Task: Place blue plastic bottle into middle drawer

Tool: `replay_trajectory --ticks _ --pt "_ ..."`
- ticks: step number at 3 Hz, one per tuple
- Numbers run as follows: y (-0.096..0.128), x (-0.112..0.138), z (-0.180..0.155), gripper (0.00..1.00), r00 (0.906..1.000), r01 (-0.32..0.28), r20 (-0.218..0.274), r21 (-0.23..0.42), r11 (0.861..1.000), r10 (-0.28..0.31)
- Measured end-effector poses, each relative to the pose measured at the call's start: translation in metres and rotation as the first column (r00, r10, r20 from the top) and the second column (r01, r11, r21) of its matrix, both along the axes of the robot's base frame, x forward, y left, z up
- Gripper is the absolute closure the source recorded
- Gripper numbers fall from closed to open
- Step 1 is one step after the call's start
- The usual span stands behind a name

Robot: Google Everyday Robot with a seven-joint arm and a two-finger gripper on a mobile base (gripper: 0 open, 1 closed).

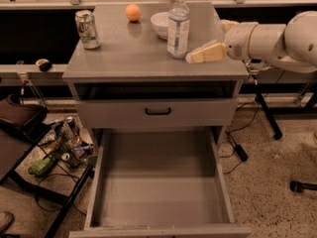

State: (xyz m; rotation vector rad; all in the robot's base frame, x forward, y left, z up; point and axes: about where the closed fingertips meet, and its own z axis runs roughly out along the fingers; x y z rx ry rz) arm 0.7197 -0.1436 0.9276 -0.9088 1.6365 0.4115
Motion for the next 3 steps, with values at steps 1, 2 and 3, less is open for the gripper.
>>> replay_trajectory --ticks 1,2,3 --pt "0.014 0.025 -0.001 0.00 0.9997 -0.019 0.016 0.043 0.999 0.019" --pt "0.031 0.052 -0.009 0.00 0.9984 -0.032 0.050 0.096 0.995 0.027" --pt "0.051 0.081 -0.022 0.04 0.9981 -0.036 0.054 0.159 0.987 0.028"
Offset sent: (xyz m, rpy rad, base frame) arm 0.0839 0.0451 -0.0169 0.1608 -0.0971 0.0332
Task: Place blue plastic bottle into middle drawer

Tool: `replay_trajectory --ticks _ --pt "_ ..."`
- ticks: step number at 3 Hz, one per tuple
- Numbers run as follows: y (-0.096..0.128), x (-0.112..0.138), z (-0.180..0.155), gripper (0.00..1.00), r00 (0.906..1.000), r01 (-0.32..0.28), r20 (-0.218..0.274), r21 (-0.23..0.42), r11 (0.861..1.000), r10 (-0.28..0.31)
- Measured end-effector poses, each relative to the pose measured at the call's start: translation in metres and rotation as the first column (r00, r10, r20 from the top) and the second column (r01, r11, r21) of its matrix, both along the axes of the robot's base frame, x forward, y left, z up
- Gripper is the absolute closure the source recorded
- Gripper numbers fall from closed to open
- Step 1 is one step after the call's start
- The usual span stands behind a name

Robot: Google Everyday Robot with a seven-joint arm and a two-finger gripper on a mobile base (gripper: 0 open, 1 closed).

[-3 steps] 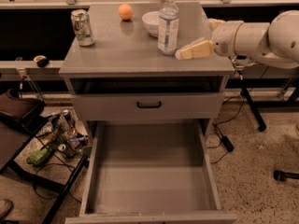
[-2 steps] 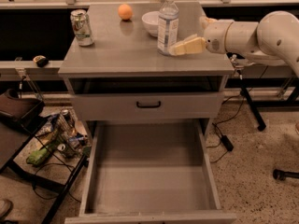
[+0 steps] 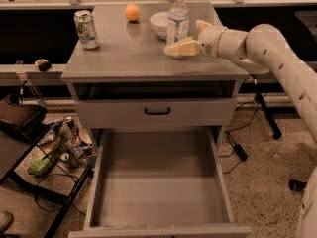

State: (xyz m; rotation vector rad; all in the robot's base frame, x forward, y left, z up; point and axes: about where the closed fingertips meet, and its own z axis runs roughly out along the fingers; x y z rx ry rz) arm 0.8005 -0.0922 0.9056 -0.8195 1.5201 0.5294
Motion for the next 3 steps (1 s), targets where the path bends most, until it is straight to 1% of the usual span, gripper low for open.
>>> replay_trajectory --ticks 1,2,3 --pt "0.009 0.012 -0.003 0.27 1.0000 0.000 0.002 0.037 0.999 0.000" --pt "0.022 0.023 -0.001 0.50 0.9994 -0.021 0.030 0.084 0.996 0.018" --pt "0.035 0.035 0.000 0.81 0.9983 -0.040 0.047 0.109 0.993 0.035"
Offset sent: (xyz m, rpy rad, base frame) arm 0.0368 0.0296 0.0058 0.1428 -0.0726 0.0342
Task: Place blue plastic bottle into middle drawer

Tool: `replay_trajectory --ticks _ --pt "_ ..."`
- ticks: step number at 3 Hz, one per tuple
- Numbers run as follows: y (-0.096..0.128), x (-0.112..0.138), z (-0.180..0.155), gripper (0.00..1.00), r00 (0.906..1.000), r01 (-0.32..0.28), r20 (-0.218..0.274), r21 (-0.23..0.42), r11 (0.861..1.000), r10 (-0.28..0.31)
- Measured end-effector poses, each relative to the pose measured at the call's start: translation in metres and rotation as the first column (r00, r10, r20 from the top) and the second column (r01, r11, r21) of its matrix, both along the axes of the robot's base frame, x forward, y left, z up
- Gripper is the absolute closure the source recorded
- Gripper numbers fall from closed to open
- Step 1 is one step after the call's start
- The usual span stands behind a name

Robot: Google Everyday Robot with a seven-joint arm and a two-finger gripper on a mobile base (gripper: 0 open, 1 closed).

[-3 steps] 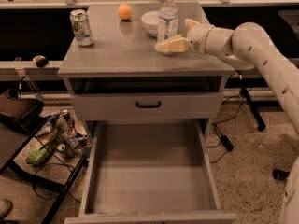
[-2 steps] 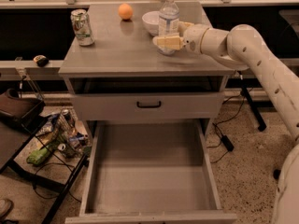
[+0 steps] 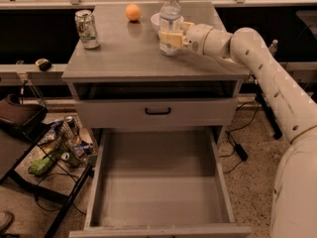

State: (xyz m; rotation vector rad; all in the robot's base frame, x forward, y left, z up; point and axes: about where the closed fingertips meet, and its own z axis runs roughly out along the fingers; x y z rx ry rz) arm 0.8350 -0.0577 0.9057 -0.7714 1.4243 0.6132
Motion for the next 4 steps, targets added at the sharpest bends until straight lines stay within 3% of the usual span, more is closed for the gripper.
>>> replay_trajectory --ticks 1,2,3,4 --pt "0.000 0.000 0.000 1.00 1.0000 0.000 0.000 0.000 1.000 0.000" --pt "0.001 0.000 0.004 1.00 1.0000 -0.004 -0.002 -0.009 1.000 0.004" --pt "-0.012 -0.046 0.045 1.00 0.9979 -0.013 0.064 -0.006 1.000 0.013" --pt "-0.020 -0.109 0.072 1.00 0.9872 0.005 0.159 -0.028 1.000 0.000"
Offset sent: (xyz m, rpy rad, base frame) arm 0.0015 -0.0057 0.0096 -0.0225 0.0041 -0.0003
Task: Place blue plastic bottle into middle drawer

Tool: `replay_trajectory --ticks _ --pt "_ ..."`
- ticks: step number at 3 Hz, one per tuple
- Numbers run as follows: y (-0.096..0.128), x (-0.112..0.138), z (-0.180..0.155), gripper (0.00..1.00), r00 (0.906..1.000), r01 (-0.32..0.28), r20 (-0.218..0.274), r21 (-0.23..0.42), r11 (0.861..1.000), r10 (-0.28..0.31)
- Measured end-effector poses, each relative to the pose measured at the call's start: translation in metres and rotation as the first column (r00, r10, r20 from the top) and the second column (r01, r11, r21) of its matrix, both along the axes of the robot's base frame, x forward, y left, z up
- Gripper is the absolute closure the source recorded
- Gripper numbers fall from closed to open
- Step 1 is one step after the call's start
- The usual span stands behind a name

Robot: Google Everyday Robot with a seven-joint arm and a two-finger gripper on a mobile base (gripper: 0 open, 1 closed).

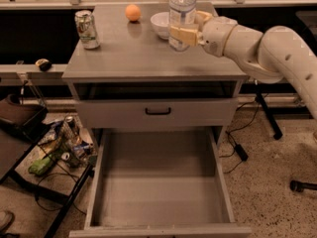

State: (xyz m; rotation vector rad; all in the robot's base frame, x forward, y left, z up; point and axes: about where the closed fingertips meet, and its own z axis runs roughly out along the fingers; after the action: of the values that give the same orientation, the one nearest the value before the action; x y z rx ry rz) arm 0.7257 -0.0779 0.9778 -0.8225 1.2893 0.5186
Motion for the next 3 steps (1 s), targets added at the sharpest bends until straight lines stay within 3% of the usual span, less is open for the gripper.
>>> replay_trajectory --ticks 1,2,3 --pt "0.008 -0.066 -0.002 1.00 0.9986 -0.016 0.050 -0.025 1.000 0.017" --pt "0.011 -0.144 -0.046 1.00 0.9986 -0.031 0.041 -0.027 0.999 0.032" --pt "0.016 -0.179 -0.115 1.00 0.9997 -0.011 0.020 0.031 0.999 0.010"
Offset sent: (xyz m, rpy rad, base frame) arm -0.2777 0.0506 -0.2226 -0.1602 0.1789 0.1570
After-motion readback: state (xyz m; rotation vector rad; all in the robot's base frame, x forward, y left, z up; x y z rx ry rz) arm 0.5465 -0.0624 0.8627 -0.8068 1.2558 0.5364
